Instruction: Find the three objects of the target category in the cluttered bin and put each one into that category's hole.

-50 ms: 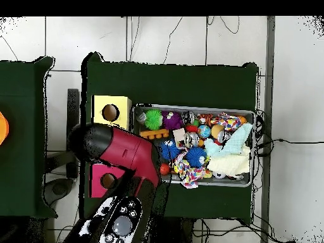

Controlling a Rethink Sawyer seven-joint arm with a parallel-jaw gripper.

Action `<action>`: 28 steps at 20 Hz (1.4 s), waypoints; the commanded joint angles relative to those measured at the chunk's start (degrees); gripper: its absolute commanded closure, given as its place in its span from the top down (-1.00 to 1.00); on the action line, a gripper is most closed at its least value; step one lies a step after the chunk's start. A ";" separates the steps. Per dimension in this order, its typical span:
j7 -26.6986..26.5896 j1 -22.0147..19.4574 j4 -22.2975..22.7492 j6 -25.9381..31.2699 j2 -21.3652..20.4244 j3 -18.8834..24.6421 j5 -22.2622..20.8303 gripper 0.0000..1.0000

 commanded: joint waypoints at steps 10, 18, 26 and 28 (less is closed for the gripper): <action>-0.21 -9.22 -10.32 9.06 -0.82 4.03 -8.24 1.00; -7.91 -15.57 -11.78 2.54 1.88 8.02 -13.01 1.00; -10.58 -20.31 -13.81 -0.35 3.98 11.31 -17.40 1.00; -10.55 -21.06 -13.79 -0.87 3.98 12.09 -18.31 1.00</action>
